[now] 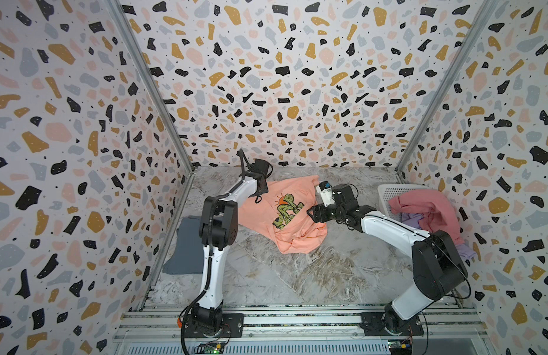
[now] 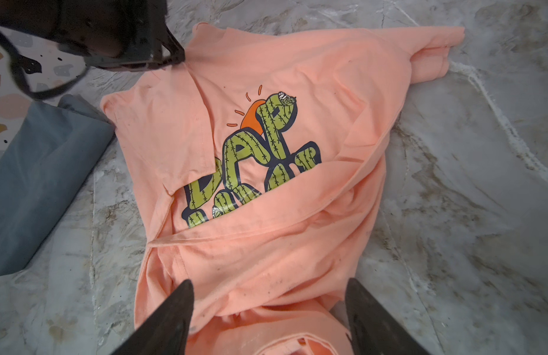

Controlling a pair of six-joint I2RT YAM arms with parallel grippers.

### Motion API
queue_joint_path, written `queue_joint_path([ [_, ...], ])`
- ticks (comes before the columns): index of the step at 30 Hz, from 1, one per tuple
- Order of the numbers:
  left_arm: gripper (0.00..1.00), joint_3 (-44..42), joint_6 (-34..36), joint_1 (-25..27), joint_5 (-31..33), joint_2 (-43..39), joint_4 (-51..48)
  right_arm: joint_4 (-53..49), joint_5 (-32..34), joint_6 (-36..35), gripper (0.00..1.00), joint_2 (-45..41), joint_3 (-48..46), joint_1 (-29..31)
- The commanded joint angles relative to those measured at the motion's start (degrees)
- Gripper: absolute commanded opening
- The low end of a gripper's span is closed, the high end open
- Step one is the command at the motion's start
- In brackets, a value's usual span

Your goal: Fold and stack the t-shirts

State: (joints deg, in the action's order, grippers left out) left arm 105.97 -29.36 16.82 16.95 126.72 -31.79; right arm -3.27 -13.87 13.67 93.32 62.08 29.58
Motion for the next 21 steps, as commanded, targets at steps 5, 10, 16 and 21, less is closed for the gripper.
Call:
queue_joint_path([
  [5,0.00,-16.4,-3.9,-1.5,-5.3,-18.1,6.2,0.0,-4.2,-2.8,0.78,2.3,3.5,-0.2],
  [10,0.12,-26.4,-6.0,-2.1,-6.6,-24.0,9.4,0.0,-7.9,-4.0,0.78,3.9,4.7,-1.3],
  [16,0.15,-30.7,-7.8,-2.2,-8.0,-24.0,12.0,0.8,-10.1,-5.3,0.78,3.6,3.4,-2.9],
  [21,0.22,-32.6,-8.9,-2.3,-8.3,-22.4,14.6,2.7,-9.8,-4.0,0.78,3.0,0.5,-5.0],
])
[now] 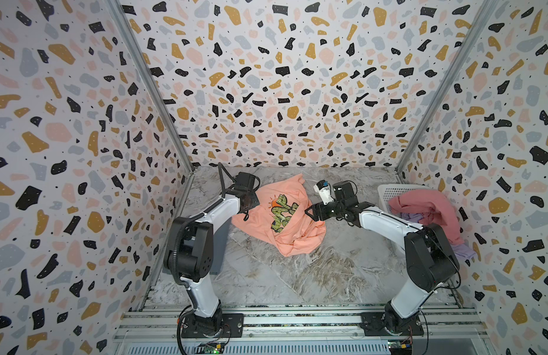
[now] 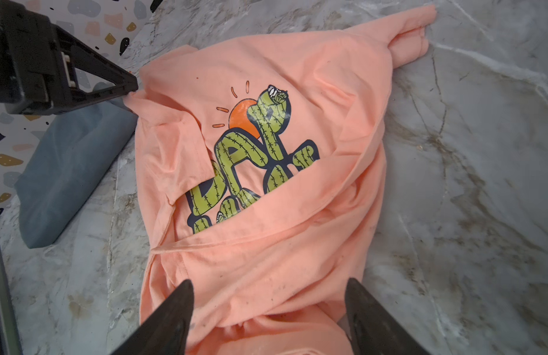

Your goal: Fold and stack the t-shirts

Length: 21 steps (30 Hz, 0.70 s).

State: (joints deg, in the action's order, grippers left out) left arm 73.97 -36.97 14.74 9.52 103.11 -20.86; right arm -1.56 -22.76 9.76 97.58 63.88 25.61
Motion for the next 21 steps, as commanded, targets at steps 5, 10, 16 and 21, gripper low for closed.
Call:
queue_joint_path([
  [5,0.31,2.4,-0.2,-0.2,-2.2,4.0,2.6,1.8,0.1,0.3,0.78,-3.3,-2.6,-1.1],
  [10,0.36,5.9,0.5,-0.5,-2.2,6.3,-0.4,2.2,2.0,3.1,0.78,-3.6,-2.7,-1.0],
  [16,0.45,5.6,0.4,-0.4,-3.3,4.4,-0.4,1.4,3.9,3.5,0.78,-4.9,-2.6,-0.3],
  [21,0.47,4.7,-0.5,-0.3,-2.6,2.6,-1.2,1.9,5.4,4.1,0.78,-5.1,-2.5,-0.2],
])
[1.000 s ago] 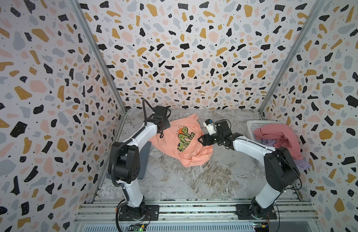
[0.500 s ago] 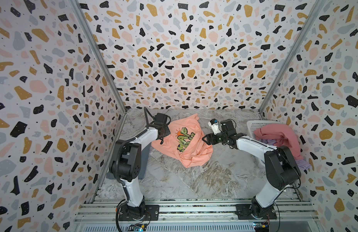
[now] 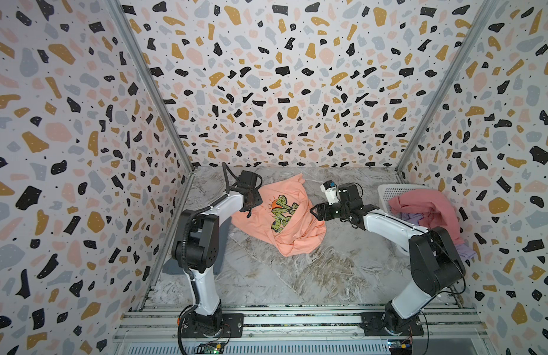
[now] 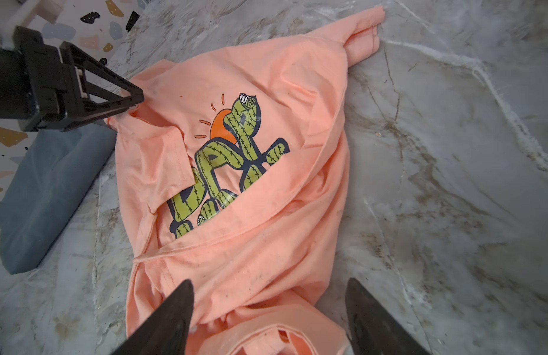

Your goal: Fold and stack the t-shirts

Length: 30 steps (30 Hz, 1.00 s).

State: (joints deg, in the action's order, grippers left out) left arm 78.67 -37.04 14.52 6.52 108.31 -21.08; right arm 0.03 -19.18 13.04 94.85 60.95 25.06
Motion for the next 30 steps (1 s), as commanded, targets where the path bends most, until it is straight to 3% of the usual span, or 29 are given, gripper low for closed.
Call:
queue_joint_path([
  [1,0.46,0.2,-0.4,0.0,0.9,-2.3,-1.7,0.3,2.0,0.8,0.78,-2.2,0.6,0.4],
  [13,0.41,0.9,-1.4,4.1,4.8,0.6,-5.8,-0.8,2.2,-0.5,0.77,-0.4,2.8,0.5],
  [19,0.26,1.0,-1.9,4.7,7.6,0.8,-6.1,-0.9,1.9,-0.6,0.78,-0.8,2.4,0.5],
  [25,0.02,1.9,-1.4,4.7,8.3,1.1,-6.7,-0.9,2.0,-0.8,0.78,-1.8,1.3,0.5],
  [30,0.00,0.7,-0.8,4.6,7.7,-4.3,-8.3,-0.9,1.4,-0.4,0.78,-2.9,0.4,0.5],
])
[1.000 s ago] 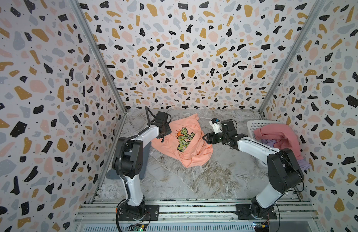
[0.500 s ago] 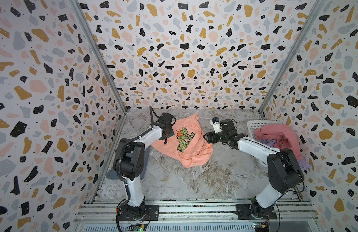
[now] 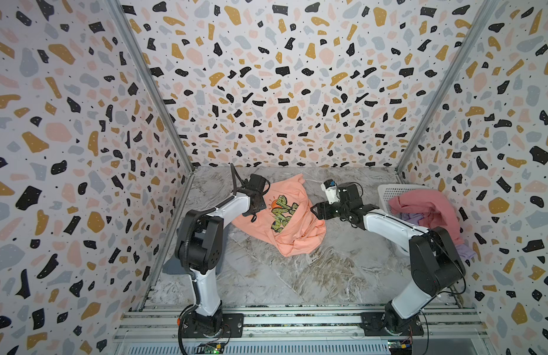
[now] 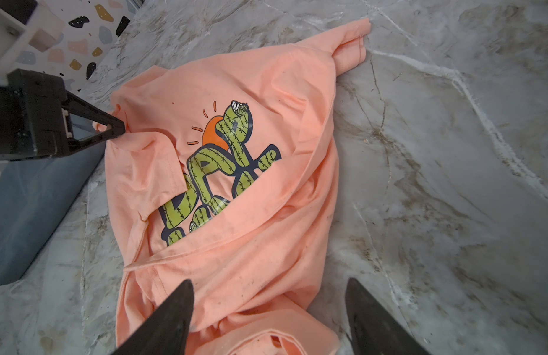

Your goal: Fold and stack the t-shirts

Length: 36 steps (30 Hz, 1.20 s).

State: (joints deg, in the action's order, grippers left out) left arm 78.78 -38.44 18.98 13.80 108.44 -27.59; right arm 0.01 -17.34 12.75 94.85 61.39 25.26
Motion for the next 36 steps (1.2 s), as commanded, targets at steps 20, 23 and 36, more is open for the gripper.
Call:
queue_joint_path([
  [20,0.00,-21.0,1.5,-2.6,11.7,-49.0,-18.0,-17.2,3.9,10.7,0.77,2.0,11.8,13.8],
  [23,0.00,-25.7,0.7,-2.6,8.5,-51.1,-16.0,-20.3,5.9,12.6,0.77,5.5,14.8,16.9],
  [36,0.00,-38.0,1.1,-2.6,-0.3,-54.8,-10.1,-20.4,13.9,21.8,0.74,16.8,18.2,28.5],
])
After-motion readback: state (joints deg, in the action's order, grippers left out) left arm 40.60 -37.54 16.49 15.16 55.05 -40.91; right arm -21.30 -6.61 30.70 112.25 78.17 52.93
